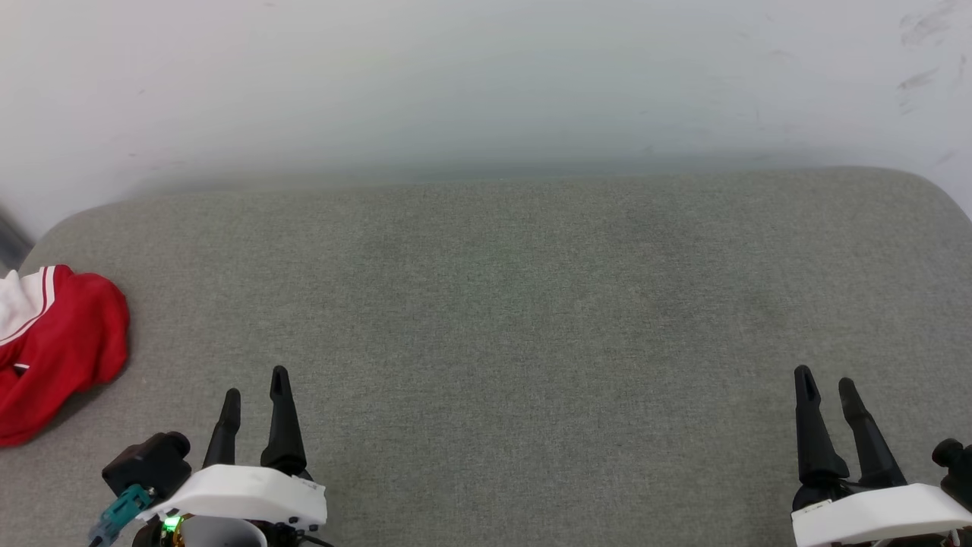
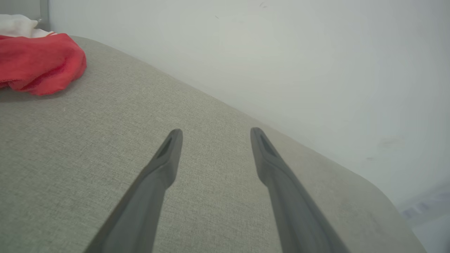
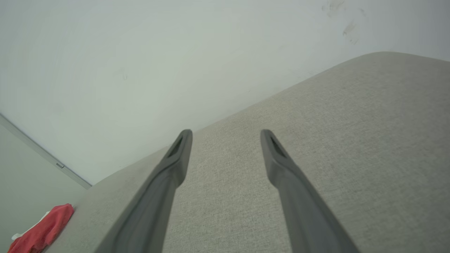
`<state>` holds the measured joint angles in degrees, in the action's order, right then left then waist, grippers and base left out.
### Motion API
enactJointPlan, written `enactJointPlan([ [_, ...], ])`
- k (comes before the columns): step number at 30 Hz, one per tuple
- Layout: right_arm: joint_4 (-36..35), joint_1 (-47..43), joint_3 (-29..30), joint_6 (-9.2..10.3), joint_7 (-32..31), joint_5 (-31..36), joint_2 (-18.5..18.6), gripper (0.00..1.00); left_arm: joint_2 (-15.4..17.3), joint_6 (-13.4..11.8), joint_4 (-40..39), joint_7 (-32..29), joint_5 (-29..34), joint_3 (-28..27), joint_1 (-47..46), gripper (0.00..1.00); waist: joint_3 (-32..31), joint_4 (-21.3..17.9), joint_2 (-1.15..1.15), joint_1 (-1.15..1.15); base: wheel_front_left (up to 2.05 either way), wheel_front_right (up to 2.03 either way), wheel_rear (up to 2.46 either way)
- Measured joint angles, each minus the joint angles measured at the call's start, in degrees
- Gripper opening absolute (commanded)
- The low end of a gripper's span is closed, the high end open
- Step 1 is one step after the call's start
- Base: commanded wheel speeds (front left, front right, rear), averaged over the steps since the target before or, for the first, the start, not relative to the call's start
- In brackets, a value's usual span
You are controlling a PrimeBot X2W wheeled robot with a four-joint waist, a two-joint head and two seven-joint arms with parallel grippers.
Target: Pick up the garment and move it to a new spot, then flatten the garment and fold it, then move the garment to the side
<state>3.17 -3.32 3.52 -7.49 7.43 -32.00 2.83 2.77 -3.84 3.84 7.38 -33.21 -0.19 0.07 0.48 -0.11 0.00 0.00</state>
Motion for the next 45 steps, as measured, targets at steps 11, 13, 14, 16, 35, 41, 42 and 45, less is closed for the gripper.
enactJointPlan([
  [11,-1.6,-0.88,-0.38,0.0,1.64,7.48,0.01,1.0,0.01,-0.45,-0.4,1.69,7.43,1.3,0.83,1.0,-0.17,0.04,0.0,0.0,0.0,0.0,0.0],
  [13,-1.9,-1.27,-0.42,0.0,1.92,8.79,0.01,1.0,0.03,-0.43,-0.41,1.99,8.53,1.41,0.9,1.0,-0.21,0.05,0.0,0.0,0.0,0.0,0.0],
  [14,-1.98,-1.52,-0.43,0.0,2.12,9.46,0.01,1.0,0.03,-0.36,-0.44,2.12,9.05,1.44,0.93,1.0,-0.23,0.05,0.0,0.0,0.0,0.0,0.0],
  [16,-2.26,-1.6,-0.44,0.0,2.27,10.4,0.01,1.0,0.03,-0.2,-0.56,2.44,10.15,1.54,1.16,1.0,-0.28,0.05,0.0,0.0,0.0,0.0,0.0],
  [35,-3.9,-3.16,-0.85,0.0,4.69,17.44,0.02,1.0,0.04,1.42,-1.0,4.88,18.9,2.09,2.97,1.0,-0.36,-0.23,0.0,0.0,0.0,0.0,0.0],
  [41,-4.03,-3.82,-0.44,0.0,5.44,19.26,0.02,1.0,0.05,1.63,-0.9,5.5,20.97,2.32,3.19,1.0,-0.44,-0.36,0.0,0.0,0.0,0.0,0.0],
  [42,-4.07,-3.91,-0.42,0.0,5.6,19.63,0.02,1.0,0.07,1.64,-0.88,5.56,21.4,2.38,3.24,1.0,-0.45,-0.38,0.0,0.0,0.0,0.0,0.0],
  [45,-4.1,-4.3,-0.29,0.0,5.86,20.01,0.02,1.0,0.05,1.63,-0.81,5.95,22.67,2.64,3.39,1.0,-0.45,-0.39,0.0,0.0,0.0,0.0,0.0],
])
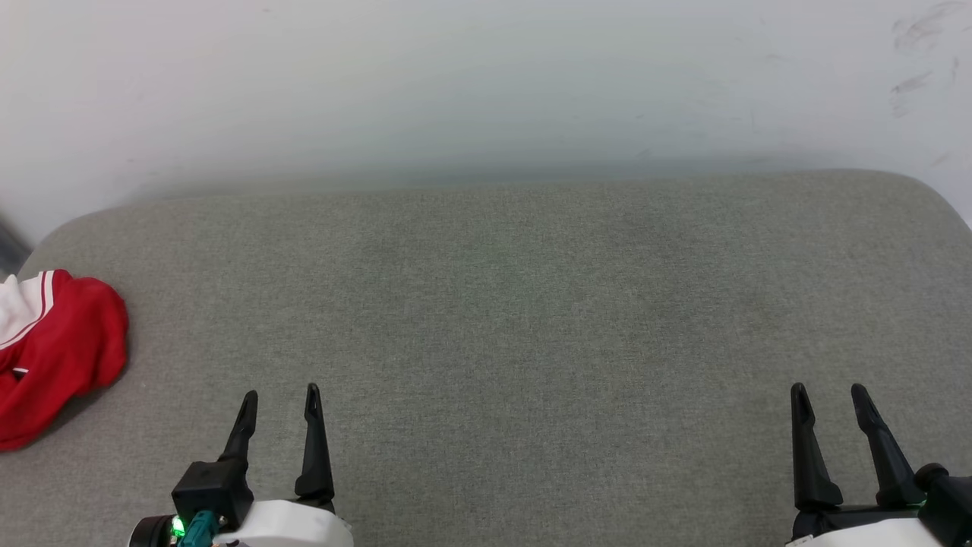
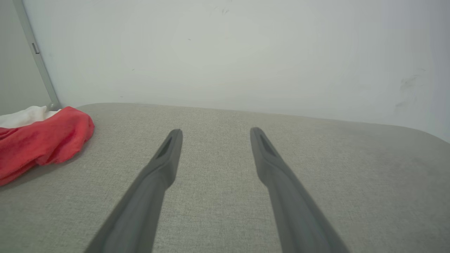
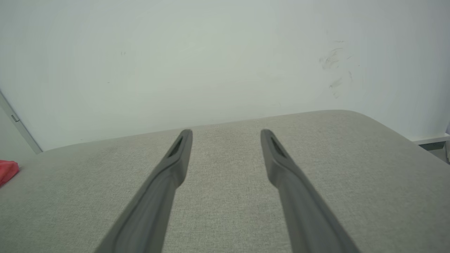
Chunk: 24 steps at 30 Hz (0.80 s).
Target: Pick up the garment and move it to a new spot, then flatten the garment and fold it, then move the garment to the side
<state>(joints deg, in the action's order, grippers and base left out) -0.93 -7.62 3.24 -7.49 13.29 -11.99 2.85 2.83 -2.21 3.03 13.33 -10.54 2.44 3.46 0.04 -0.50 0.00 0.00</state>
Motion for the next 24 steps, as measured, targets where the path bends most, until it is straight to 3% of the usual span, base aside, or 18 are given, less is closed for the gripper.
enactJointPlan([
  [16,-0.51,-1.32,-0.98,-0.01,1.72,3.07,0.01,1.0,0.02,0.04,1.42,1.57,4.41,0.2,0.93,1.0,-0.31,0.17,0.0,0.0,0.0,0.0,0.0],
  [24,-0.97,-1.56,-1.07,-0.01,1.8,1.9,0.01,1.0,0.02,0.27,2.09,1.74,3.31,-0.1,0.98,1.0,-0.38,0.07,0.0,0.0,0.0,0.0,0.0],
])
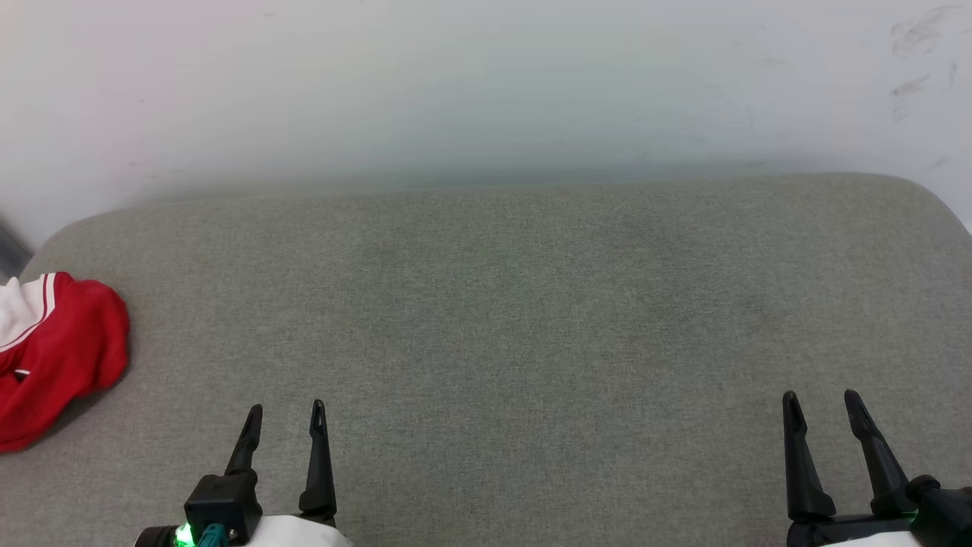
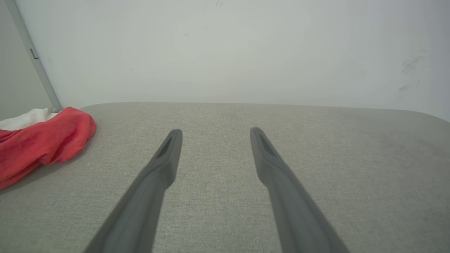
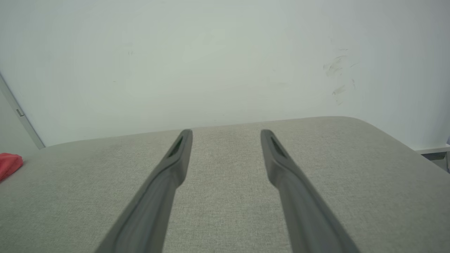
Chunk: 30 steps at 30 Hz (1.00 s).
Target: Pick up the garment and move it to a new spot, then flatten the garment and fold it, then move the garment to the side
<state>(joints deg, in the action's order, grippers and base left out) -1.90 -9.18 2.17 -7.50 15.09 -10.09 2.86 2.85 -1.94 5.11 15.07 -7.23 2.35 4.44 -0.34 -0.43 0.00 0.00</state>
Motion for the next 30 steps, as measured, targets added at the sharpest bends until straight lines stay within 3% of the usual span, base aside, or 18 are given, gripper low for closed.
enactJointPlan([
  [17,-0.57,-0.4,-0.23,0.01,0.0,-0.58,0.0,1.0,-0.01,-0.63,-0.03,0.0,-0.08,-0.33,0.02,1.0,-0.1,0.72,0.0,0.0,0.0,0.0,0.0],
  [30,-0.92,-0.96,-0.75,0.0,0.0,1.53,0.01,1.0,-0.01,-2.04,-0.62,0.01,0.04,-2.7,-0.03,1.0,0.08,7.66,0.0,0.0,0.0,0.0,0.0],
])
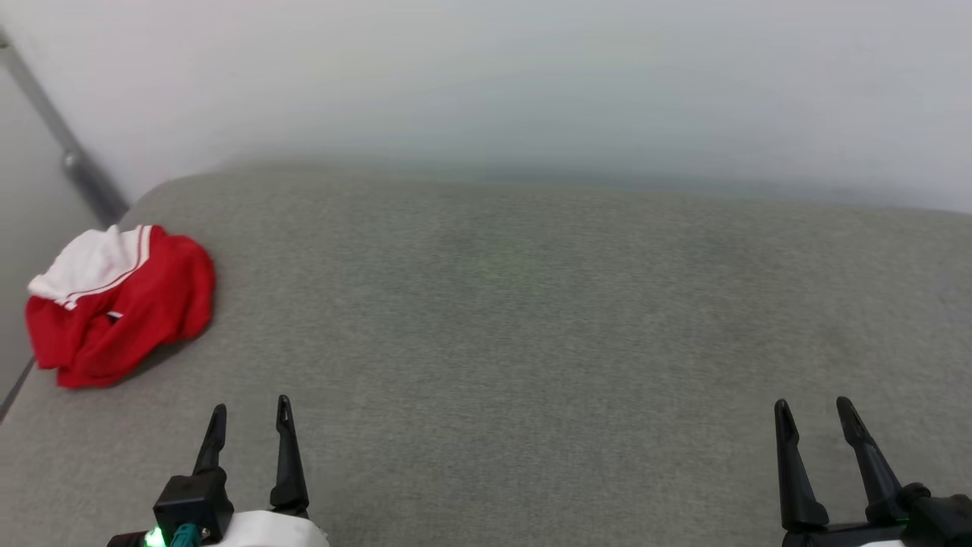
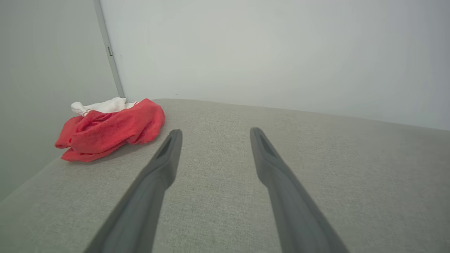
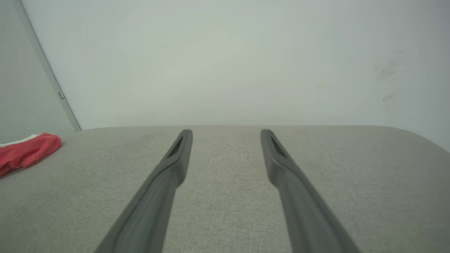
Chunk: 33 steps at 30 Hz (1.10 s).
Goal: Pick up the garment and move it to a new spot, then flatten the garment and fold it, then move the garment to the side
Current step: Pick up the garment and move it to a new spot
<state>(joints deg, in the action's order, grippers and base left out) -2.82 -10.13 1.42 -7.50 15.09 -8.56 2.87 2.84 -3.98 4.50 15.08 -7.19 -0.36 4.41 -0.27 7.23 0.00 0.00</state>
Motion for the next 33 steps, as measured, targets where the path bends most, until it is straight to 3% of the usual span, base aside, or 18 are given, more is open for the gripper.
enactJointPlan([
  [23,-0.11,-0.75,-0.51,0.0,0.0,1.59,0.0,1.0,0.02,-1.55,-0.13,-0.01,-0.91,-2.55,0.92,1.0,0.45,18.88,0.0,0.0,0.0,0.0,0.0],
  [33,0.05,-0.69,-1.14,0.0,0.0,2.09,0.0,1.0,0.03,-2.29,0.05,0.0,-1.56,-3.72,1.16,1.0,0.85,21.45,0.0,0.0,0.0,0.0,0.0],
])
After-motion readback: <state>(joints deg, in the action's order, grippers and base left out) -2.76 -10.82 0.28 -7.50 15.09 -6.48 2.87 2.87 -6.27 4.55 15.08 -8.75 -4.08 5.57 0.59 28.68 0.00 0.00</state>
